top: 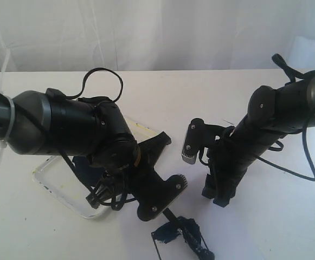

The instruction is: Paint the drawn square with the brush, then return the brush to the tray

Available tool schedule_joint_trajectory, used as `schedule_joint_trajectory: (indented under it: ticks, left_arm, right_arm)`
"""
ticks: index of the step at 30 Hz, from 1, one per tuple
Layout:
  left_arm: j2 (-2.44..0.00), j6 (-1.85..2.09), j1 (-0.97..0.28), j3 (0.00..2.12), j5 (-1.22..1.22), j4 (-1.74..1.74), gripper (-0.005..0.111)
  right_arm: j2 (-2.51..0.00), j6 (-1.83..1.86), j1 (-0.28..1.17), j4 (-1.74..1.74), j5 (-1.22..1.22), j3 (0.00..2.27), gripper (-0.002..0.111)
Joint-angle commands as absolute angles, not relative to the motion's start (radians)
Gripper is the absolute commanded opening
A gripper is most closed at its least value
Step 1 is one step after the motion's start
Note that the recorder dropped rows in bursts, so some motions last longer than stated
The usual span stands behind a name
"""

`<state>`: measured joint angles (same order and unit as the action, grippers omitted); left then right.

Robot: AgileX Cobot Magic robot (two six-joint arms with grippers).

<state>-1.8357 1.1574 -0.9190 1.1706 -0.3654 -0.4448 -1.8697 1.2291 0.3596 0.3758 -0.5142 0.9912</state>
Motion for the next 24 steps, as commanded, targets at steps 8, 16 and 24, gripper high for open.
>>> schedule_joint_trajectory:
  ticks: [8, 16, 24]
  left_arm:
    - [-1.834, 1.090, -0.919, 1.164, -0.366, -0.579, 0.000]
    - [-1.834, 1.068, -0.896, 1.164, -0.364, -0.637, 0.000]
    - [-1.834, 1.068, -0.869, 1.164, -0.303, -0.659, 0.000]
  right_arm:
    - [-1.876, 1.228, 0.359, 0.362, -0.514, 0.987, 0.063]
    - [-1.876, 1.228, 0.359, 0.362, -0.514, 0.987, 0.063]
    - [-1.876, 1.228, 0.359, 0.362, -0.512, 0.987, 0.063]
